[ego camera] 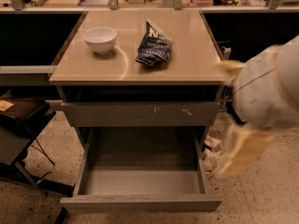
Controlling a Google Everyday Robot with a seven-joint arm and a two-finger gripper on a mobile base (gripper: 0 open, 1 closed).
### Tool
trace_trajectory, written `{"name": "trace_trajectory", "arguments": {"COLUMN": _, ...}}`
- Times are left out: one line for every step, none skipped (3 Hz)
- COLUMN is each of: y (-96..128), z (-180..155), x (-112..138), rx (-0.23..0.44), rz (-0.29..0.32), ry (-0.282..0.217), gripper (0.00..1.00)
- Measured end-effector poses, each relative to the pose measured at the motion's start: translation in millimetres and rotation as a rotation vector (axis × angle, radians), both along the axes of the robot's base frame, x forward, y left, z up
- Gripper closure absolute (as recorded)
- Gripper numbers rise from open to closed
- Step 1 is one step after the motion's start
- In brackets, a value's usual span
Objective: Close middle drawer
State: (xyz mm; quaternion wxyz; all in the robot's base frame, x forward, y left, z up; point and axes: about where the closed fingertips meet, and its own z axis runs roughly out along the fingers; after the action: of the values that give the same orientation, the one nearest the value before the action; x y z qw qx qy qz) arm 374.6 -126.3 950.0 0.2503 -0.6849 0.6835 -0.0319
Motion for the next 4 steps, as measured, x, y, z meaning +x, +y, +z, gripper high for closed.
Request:
{"name": "trace_trajectory", "arguments": {"y": 58, "z": -50, "x": -37, "rx": 0.009, "rz": 0.061, "ry": -0.013, "gripper": 0.00}}
{"name": "trace_trajectory", "arguments": {"y": 54, "z": -80, "x": -49, "rx": -0.009, "rz": 0.054, "ry": 0.033, "gripper": 0.00}}
{"name": "trace_trajectory", "arguments": {"y": 54, "z": -79, "x": -49, "rx": -0.010, "rz": 0.054, "ry": 0.033, "gripper": 0.00}}
{"name": "trace_trajectory", "arguments": {"y": 37, "z": -106, "x": -33, "rx": -0.011, "rz": 0.001, "ry": 0.062, "gripper": 0.00}}
